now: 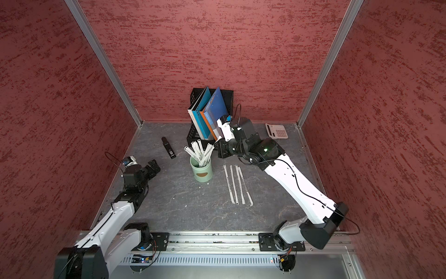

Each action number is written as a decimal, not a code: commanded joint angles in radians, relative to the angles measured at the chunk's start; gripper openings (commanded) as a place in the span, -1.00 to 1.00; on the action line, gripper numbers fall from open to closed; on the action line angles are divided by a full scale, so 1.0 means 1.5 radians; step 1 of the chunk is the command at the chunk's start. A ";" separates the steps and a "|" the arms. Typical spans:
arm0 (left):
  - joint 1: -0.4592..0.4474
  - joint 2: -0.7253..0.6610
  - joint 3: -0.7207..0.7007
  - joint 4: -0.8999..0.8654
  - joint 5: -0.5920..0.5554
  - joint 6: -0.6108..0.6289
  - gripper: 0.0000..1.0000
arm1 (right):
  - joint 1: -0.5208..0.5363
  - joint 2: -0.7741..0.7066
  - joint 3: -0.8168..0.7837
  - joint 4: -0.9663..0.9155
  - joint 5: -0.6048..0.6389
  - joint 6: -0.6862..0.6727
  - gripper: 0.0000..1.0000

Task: Take the straws out of the storage container
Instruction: Pick up the straw from the container, then place the straw at the center of the board.

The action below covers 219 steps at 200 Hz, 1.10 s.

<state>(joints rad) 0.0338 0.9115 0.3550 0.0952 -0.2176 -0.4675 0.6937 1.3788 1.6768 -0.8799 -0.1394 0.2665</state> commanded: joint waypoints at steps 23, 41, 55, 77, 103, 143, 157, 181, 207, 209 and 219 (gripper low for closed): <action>0.004 0.003 0.016 -0.003 0.002 -0.005 0.99 | -0.030 -0.015 0.070 -0.202 0.118 -0.028 -1.00; 0.005 0.004 0.017 -0.003 0.003 -0.004 0.99 | -0.053 0.004 0.095 -0.288 0.151 -0.013 -1.00; 0.005 0.004 0.017 -0.003 0.003 -0.005 0.99 | -0.071 0.020 0.096 -0.341 0.176 0.000 -1.00; 0.006 0.004 0.017 -0.003 0.003 -0.005 0.99 | -0.101 0.040 0.087 -0.389 0.185 0.014 -1.00; 0.007 0.006 0.019 -0.004 0.004 -0.005 0.99 | -0.126 0.079 0.088 -0.437 0.202 0.010 -1.00; 0.007 0.011 0.022 -0.006 0.004 -0.005 0.99 | -0.149 0.136 0.059 -0.476 0.220 -0.017 -1.00; 0.007 0.013 0.023 -0.007 0.004 -0.006 0.99 | -0.154 0.150 0.047 -0.483 0.233 -0.020 -1.00; 0.007 0.017 0.026 -0.007 0.005 -0.006 0.99 | -0.162 0.174 0.037 -0.492 0.231 -0.035 -1.00; 0.007 0.019 0.027 -0.008 0.005 -0.005 0.99 | -0.165 0.205 0.040 -0.507 0.226 -0.055 -1.00; 0.007 0.019 0.027 -0.008 0.005 -0.005 0.99 | -0.165 0.208 0.041 -0.508 0.226 -0.056 -1.00; 0.007 0.020 0.027 -0.008 0.006 -0.005 0.99 | -0.166 0.218 0.041 -0.509 0.221 -0.065 -1.00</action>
<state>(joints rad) 0.0368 0.9379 0.3725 0.0822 -0.2142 -0.4709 0.4534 1.6772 1.7351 -1.6032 0.1783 0.2089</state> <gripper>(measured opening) 0.996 0.048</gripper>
